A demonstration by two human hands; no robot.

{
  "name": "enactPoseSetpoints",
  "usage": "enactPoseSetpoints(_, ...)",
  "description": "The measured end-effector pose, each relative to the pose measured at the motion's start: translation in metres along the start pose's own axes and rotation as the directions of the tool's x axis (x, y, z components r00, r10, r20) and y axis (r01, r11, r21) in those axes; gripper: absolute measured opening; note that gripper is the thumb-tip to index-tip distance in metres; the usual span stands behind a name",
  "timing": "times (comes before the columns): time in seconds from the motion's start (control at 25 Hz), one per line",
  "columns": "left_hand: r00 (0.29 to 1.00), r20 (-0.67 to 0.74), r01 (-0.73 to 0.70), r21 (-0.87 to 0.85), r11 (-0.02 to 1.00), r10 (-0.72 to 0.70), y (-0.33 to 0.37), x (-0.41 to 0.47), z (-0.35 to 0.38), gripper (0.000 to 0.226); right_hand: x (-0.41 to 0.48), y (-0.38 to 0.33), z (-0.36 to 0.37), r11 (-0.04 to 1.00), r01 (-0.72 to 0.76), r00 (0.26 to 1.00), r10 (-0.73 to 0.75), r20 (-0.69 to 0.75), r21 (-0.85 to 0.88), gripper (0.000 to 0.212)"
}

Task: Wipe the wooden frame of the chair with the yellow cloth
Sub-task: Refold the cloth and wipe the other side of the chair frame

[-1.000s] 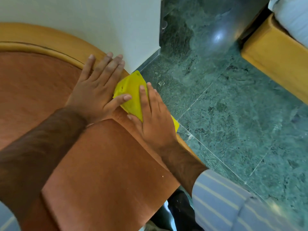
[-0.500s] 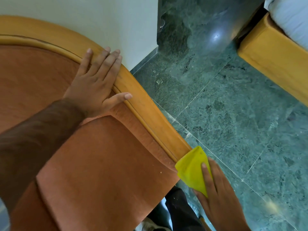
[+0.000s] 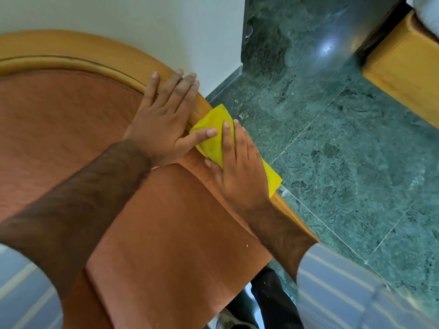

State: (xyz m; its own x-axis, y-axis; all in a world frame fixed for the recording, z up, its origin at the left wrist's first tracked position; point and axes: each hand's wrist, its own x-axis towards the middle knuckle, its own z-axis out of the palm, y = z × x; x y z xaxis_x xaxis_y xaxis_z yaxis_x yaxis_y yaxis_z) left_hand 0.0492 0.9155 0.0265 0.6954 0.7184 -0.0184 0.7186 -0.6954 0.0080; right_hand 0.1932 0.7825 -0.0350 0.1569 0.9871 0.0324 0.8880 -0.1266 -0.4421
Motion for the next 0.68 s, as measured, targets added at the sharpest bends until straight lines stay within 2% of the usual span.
enactPoseSetpoints(0.08,0.989,-0.050,0.123,-0.256,0.959,-0.141,0.016,-0.003,-0.005,0.096,-0.009,0.014,-0.012,0.965,0.013,1.000,-0.016,0.010,0.263,0.083)
enactPoseSetpoints(0.16,0.919,-0.222,0.210,-0.423,0.881,-0.326,0.041,-0.015,-0.001,0.075,-0.017,0.040,-0.029,0.854,-0.189,0.982,0.166,0.092,0.485,0.085)
enactPoseSetpoints(0.2,0.859,-0.255,0.280,-0.492,0.824,-0.444,0.056,-0.021,0.002,0.067,-0.022,0.055,-0.039,0.795,-0.342,0.940,0.280,0.198,0.502,0.083)
enactPoseSetpoints(0.24,0.798,-0.214,0.363,-0.576,0.732,-0.563,0.071,-0.025,0.005,0.062,-0.028,0.068,-0.050,0.755,-0.481,0.873,0.365,0.322,0.446,0.078)
enactPoseSetpoints(0.28,0.737,-0.115,0.446,-0.657,0.607,-0.666,0.085,-0.028,0.007,0.059,-0.035,0.078,-0.057,0.735,-0.568,0.808,0.413,0.420,0.371,0.068)
enactPoseSetpoints(0.32,0.677,0.005,0.513,-0.720,0.467,-0.736,0.096,-0.029,0.009,0.055,-0.042,0.086,-0.059,0.732,-0.599,0.775,0.430,0.463,0.324,0.055)
enactPoseSetpoints(0.4,0.576,0.209,0.562,-0.804,0.196,-0.790,0.104,-0.030,0.010,0.048,-0.045,0.088,-0.064,0.706,-0.588,0.799,0.435,0.415,0.394,0.034)
enactPoseSetpoints(0.48,0.528,0.338,0.483,-0.874,-0.053,-0.779,0.096,-0.034,0.008,0.038,-0.041,0.082,-0.071,0.627,-0.560,0.828,0.434,0.354,0.542,0.031)
enactPoseSetpoints(0.52,0.527,0.390,0.405,-0.896,-0.179,-0.755,0.089,-0.039,0.004,0.032,-0.037,0.078,-0.075,0.508,-0.558,0.824,0.431,0.367,0.657,0.032)
enactPoseSetpoints(0.6,0.550,0.460,0.242,-0.886,-0.394,-0.697,0.070,-0.063,-0.009,0.017,-0.027,0.059,-0.081,0.144,-0.541,0.811,0.349,0.469,0.828,0.035)
enactPoseSetpoints(0.64,0.562,0.471,0.175,-0.871,-0.459,-0.680,0.063,-0.076,-0.015,0.013,-0.022,0.048,-0.081,0.015,-0.527,0.814,0.294,0.500,0.850,0.035)
enactPoseSetpoints(0.68,0.560,0.469,0.111,-0.860,-0.499,-0.683,0.054,-0.095,-0.022,0.013,-0.018,0.031,-0.078,-0.034,-0.519,0.822,0.256,0.509,0.854,0.033)
